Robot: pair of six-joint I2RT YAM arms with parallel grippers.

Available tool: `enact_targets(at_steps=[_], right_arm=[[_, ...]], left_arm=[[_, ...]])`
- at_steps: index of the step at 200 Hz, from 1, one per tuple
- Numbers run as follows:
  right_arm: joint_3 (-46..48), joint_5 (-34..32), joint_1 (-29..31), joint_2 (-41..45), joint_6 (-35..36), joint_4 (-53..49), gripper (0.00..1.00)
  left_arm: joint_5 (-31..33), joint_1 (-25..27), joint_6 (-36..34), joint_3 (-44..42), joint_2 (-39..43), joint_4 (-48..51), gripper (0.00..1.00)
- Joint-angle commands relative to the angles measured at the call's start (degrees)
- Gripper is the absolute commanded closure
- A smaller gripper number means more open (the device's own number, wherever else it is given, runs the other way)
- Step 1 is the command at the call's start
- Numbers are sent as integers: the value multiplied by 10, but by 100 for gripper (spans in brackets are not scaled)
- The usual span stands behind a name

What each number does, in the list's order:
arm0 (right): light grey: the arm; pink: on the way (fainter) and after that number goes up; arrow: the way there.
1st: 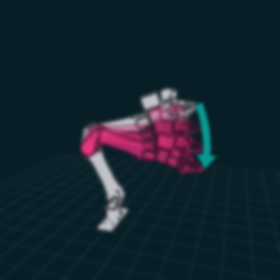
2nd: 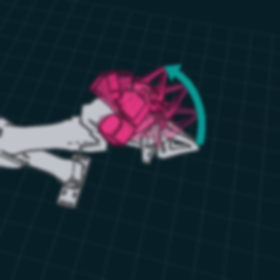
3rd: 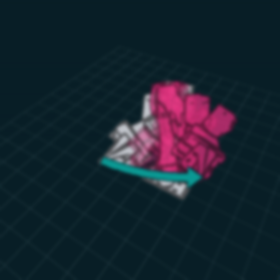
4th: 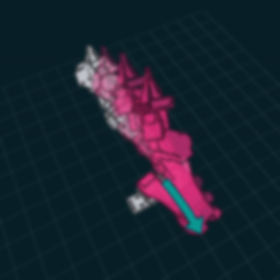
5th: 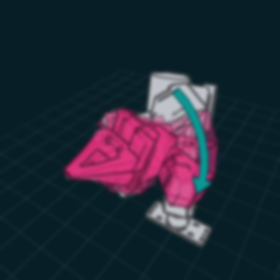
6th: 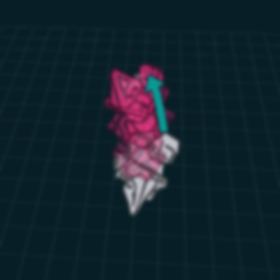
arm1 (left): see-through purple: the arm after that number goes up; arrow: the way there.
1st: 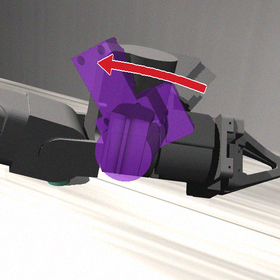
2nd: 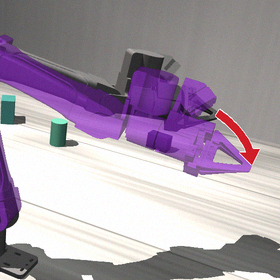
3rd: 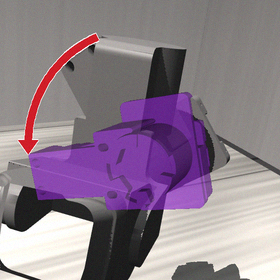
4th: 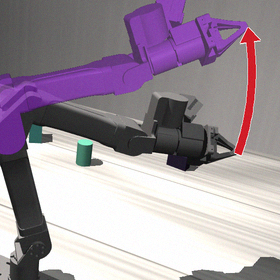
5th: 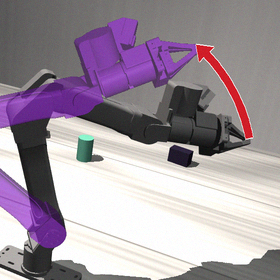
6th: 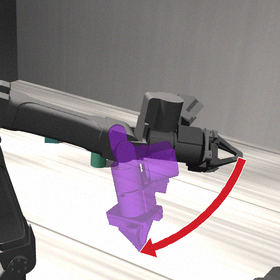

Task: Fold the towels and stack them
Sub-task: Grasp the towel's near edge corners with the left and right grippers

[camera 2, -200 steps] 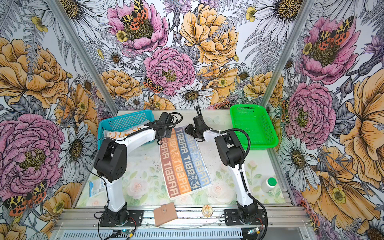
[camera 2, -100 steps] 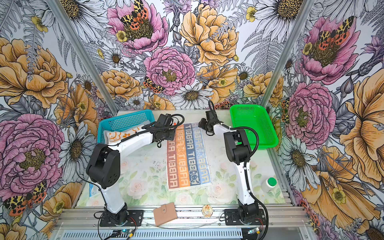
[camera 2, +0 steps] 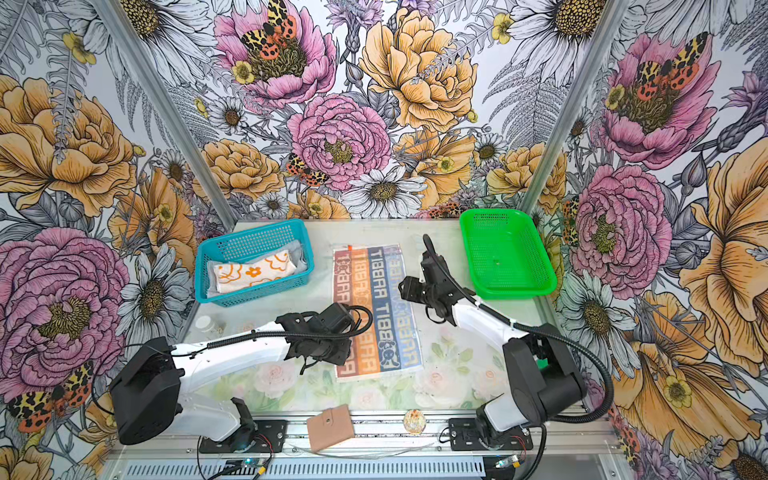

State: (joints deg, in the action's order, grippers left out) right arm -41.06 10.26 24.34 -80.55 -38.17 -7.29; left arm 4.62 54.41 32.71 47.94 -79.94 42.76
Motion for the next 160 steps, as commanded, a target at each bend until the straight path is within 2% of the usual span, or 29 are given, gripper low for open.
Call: enact_targets(at_steps=[1, 28, 51, 119, 160], right_arm=[[92, -8, 24, 67, -50, -11, 44], [179, -6, 50, 161, -93, -14, 46], [219, -13, 70, 207, -115, -29, 48], [261, -33, 129, 245, -152, -59, 49], [263, -36, 142, 229, -154, -67, 50]], left_arm=[[1, 35, 68, -12, 17, 9, 51], [2, 70, 87, -13, -6, 10, 53], [11, 91, 104, -14, -25, 10, 55], [40, 108, 128, -23, -64, 16, 56], [53, 107, 127, -18, -91, 15, 55]])
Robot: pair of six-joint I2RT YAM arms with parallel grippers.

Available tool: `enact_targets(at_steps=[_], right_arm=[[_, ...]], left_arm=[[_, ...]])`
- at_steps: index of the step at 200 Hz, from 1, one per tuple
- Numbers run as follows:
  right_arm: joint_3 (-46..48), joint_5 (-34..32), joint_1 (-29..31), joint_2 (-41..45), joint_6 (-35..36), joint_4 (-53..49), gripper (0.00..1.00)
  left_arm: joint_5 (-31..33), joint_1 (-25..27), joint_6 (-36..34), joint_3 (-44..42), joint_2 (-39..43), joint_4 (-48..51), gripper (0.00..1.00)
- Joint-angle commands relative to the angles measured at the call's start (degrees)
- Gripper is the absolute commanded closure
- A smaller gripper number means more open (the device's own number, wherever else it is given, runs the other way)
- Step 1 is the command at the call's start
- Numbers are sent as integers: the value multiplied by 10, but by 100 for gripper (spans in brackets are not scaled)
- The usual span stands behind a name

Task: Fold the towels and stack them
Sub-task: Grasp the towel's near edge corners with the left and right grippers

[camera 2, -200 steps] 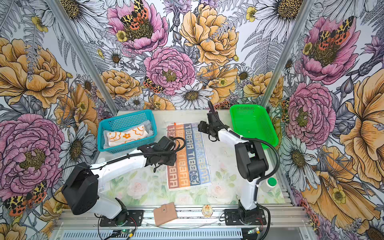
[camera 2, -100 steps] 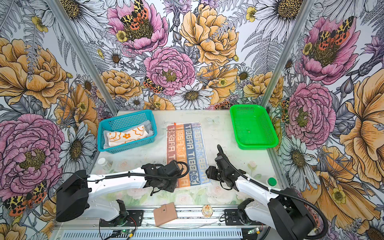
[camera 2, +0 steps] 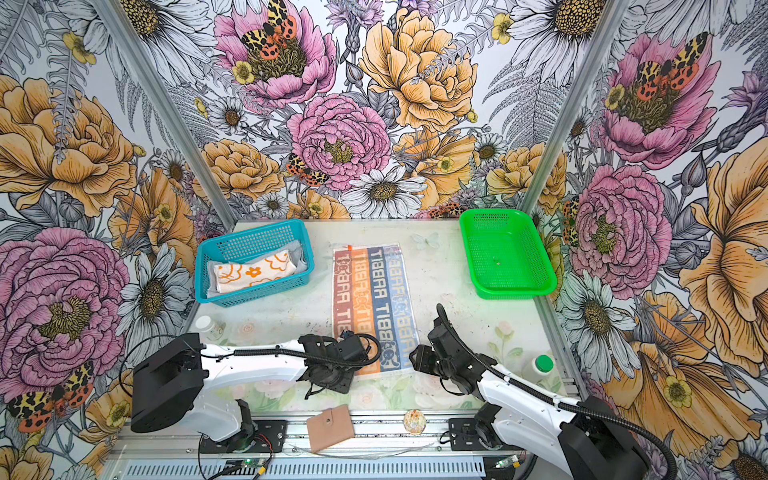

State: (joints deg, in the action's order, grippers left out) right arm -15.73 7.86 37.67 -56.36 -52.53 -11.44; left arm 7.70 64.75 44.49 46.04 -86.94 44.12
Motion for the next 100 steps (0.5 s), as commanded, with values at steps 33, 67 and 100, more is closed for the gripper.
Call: enact_targets(at_steps=[33, 67, 100], right_arm=[[-4, -25, 28, -24, -11, -53, 52], [-14, -56, 44, -11, -19, -113, 52], [-11, -69, 46, 20, -26, -155, 52]], left_arm=[[17, 6, 9, 5, -33, 1, 70], [16, 6, 13, -3, -23, 1, 90], [14, 6, 16, -11, -23, 1, 99]])
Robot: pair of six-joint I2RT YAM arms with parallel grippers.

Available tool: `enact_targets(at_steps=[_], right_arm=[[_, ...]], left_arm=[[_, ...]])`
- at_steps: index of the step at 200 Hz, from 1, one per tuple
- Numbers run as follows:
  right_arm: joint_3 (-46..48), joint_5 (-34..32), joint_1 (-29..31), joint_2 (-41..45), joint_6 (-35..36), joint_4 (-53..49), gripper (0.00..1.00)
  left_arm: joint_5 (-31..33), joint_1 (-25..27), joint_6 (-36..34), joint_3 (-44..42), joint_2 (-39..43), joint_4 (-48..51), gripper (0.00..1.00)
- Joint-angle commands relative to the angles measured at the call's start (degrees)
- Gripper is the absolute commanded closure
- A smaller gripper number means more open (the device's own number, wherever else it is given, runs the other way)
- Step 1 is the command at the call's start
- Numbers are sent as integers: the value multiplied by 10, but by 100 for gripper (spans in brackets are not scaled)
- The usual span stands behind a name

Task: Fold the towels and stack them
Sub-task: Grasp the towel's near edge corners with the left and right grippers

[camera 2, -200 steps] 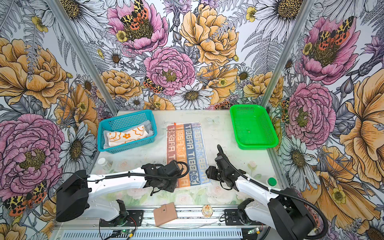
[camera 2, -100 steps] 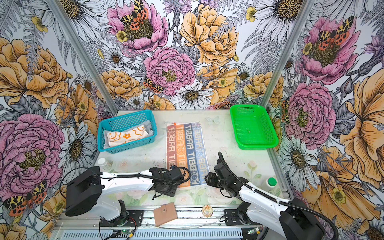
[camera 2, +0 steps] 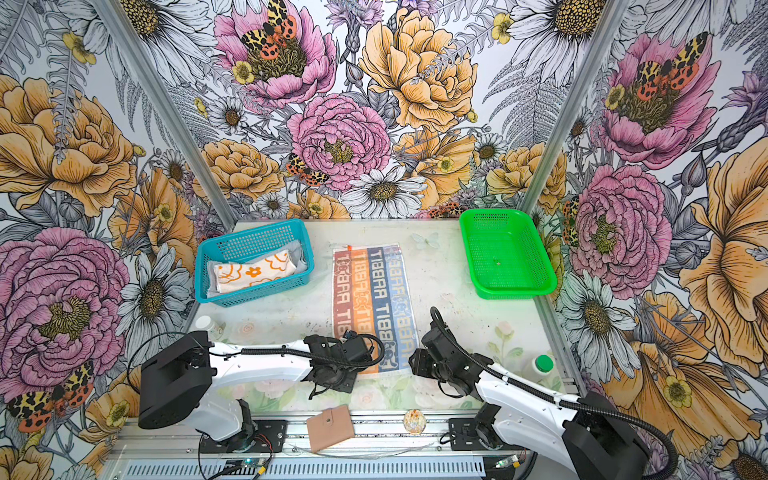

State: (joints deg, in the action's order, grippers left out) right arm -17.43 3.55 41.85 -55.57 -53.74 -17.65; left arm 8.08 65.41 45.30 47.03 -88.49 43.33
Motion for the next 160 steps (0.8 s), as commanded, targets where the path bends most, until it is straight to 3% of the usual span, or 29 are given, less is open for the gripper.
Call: enact_targets(at_steps=[1, 160], right_arm=[[7, -27, 5, 13, -13, -94, 52], [-46, -10, 33, -105, 7, -91, 73]], left_arm=[[11, 0, 8, -20, -7, 9, 99], [14, 2, 7, -20, -12, 9, 100]])
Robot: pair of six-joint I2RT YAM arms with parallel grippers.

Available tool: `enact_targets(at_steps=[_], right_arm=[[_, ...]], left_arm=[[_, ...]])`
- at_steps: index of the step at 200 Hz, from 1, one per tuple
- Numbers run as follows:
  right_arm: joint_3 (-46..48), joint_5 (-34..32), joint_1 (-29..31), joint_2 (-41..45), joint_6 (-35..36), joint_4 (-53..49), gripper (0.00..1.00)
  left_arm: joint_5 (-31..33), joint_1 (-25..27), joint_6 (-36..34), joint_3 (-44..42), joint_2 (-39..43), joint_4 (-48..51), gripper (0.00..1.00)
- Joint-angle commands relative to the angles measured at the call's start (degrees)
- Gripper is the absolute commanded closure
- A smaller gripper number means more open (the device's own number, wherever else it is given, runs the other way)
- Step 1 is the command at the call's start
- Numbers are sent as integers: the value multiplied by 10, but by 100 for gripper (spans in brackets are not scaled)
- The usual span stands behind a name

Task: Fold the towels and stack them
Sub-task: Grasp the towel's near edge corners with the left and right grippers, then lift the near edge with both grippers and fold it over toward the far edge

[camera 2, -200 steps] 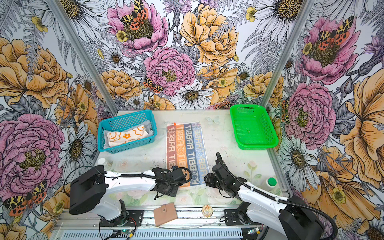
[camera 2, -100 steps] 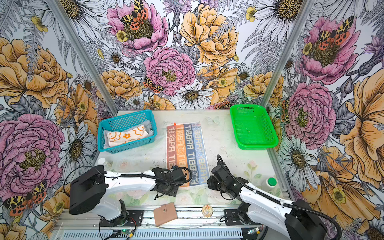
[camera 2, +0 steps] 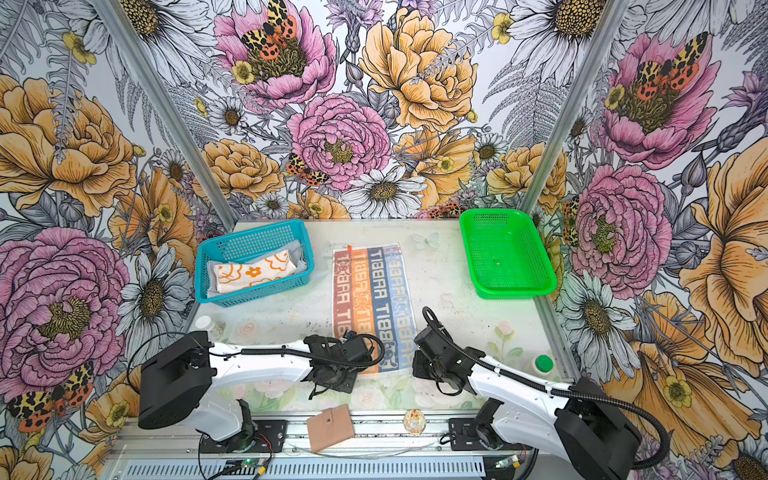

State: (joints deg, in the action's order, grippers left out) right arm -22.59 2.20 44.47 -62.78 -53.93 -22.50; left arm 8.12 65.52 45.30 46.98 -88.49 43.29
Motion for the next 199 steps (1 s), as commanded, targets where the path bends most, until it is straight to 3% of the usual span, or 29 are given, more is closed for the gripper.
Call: enact_targets(at_steps=[1, 17, 33, 73, 97, 142, 169, 199], right_arm=[[5, 3, 6, -33, 9, -42, 73], [-2, 1, 24, -45, 10, -42, 78], [-4, -1, 24, -45, 9, -43, 100], [20, 30, 29, 17, 2, -45, 100], [41, 60, 46, 115, -16, -64, 100], [-30, 32, 74, 294, -31, -186, 100], [-80, 1, 73, 293, -12, -204, 100], [-159, -78, 68, 199, 39, -202, 100]], left_arm=[[14, 1, 7, -19, -12, 9, 100], [14, 2, 7, -19, -11, 9, 100], [14, 2, 8, -20, -10, 9, 100], [4, 21, 6, -37, 28, 9, 100], [-7, 57, -8, -50, 76, 8, 100], [-30, 82, -14, -55, 182, 13, 100], [-16, 70, -20, -22, 248, 33, 100], [-30, -12, -50, 5, 279, 36, 100]])
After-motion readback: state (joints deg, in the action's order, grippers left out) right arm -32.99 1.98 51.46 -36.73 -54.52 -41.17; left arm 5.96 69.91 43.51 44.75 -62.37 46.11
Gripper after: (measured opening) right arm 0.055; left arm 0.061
